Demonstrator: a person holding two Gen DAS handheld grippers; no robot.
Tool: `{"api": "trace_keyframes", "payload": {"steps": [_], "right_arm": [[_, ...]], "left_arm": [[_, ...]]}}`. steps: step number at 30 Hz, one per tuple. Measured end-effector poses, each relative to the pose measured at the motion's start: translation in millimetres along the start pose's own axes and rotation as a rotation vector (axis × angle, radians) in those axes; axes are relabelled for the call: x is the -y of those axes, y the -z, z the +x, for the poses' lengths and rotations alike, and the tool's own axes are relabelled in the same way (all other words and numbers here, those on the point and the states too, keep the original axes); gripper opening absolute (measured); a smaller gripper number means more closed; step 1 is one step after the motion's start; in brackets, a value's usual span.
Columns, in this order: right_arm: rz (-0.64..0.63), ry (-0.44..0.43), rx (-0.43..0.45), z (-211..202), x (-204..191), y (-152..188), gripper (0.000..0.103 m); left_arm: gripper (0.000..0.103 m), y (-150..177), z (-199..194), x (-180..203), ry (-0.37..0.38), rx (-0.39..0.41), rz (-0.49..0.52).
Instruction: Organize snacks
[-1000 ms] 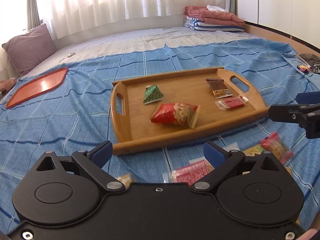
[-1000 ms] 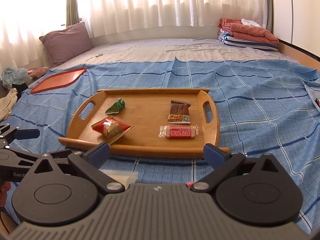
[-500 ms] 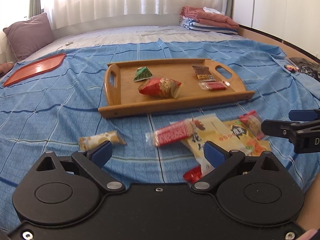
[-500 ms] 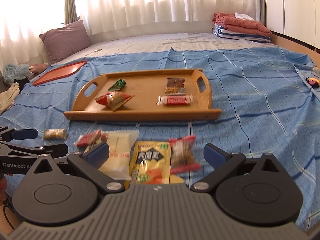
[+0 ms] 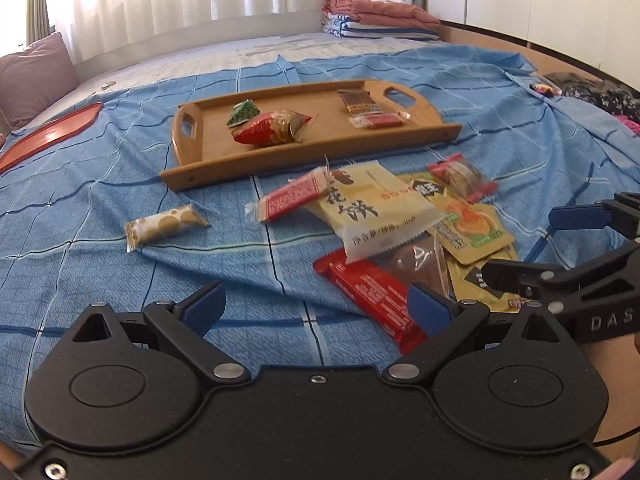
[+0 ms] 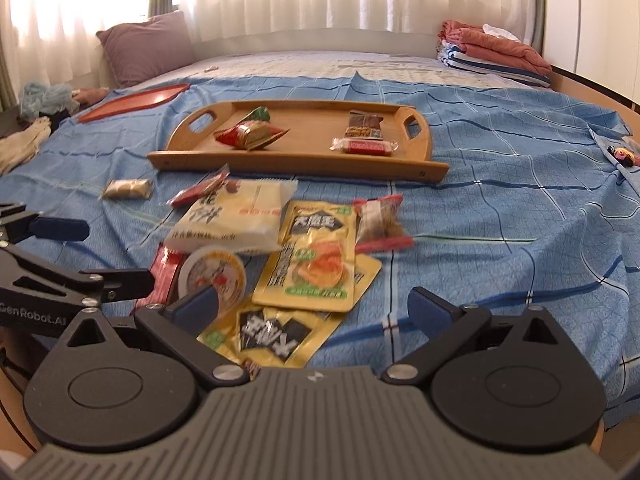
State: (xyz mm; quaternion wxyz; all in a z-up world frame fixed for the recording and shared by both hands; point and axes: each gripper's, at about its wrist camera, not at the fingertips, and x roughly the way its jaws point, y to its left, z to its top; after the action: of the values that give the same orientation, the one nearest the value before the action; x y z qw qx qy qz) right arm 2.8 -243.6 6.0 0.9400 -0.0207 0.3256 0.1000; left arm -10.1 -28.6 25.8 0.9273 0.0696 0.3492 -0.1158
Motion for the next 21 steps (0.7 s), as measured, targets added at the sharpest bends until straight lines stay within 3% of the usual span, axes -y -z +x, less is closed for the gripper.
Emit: {"api": "trace_keyframes", "payload": {"steps": [7,11,15,21], "right_arm": [[-0.031,0.009,-0.014,-4.9,-2.6,10.2,0.103],[-0.030,0.013,-0.023,-4.6,-1.4,13.0,0.103],[-0.037,0.013,-0.027,-3.1,-2.6,14.1,0.103],[-0.025,0.003,-0.031,2.6,-4.4,13.3,0.103]], "left_arm": [[0.087,-2.7,8.0,2.6,0.074,-0.026,-0.050],[0.071,-4.5,15.6,3.6,0.121,-0.054,-0.097],[0.054,-4.8,18.8,7.8,0.111,-0.056,-0.081],[0.051,-3.0,15.9,-0.7,0.070,-0.050,-0.068]]}}
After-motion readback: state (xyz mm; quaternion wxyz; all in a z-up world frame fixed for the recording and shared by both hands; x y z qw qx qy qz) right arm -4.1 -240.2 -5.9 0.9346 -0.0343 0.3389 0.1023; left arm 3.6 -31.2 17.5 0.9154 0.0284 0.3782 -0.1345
